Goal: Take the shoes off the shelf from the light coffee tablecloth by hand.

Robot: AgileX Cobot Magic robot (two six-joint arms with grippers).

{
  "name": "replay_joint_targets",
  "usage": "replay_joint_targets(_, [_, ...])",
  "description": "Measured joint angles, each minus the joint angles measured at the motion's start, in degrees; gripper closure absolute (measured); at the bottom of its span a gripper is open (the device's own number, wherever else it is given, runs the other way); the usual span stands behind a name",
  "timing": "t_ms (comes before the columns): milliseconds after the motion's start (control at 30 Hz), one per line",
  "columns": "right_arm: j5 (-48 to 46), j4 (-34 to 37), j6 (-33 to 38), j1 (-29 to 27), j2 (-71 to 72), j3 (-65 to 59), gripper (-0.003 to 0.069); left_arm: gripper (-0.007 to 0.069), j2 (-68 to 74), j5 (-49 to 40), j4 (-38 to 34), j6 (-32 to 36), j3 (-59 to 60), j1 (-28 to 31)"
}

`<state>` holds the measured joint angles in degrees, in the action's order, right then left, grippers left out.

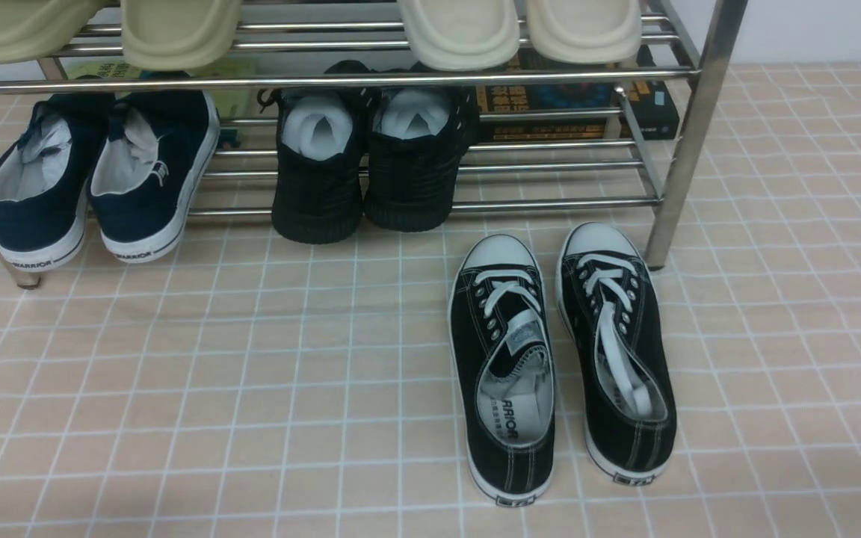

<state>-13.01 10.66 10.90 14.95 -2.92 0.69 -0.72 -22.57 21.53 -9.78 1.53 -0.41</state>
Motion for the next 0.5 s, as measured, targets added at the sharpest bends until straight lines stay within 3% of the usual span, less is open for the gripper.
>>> replay_joint_targets(133, [-1.2,-2.6,0.1,-3.7,3.1,-2.1,0.0647,0.0384,0.0,0.0,0.0,0.0,0.0,0.0])
replay_joint_targets(500, [-5.7,-8.3,0.1,-7.6,3.5,-2.1,0.0634,0.0384,0.0,0.0,0.0,0.0,0.0,0.0])
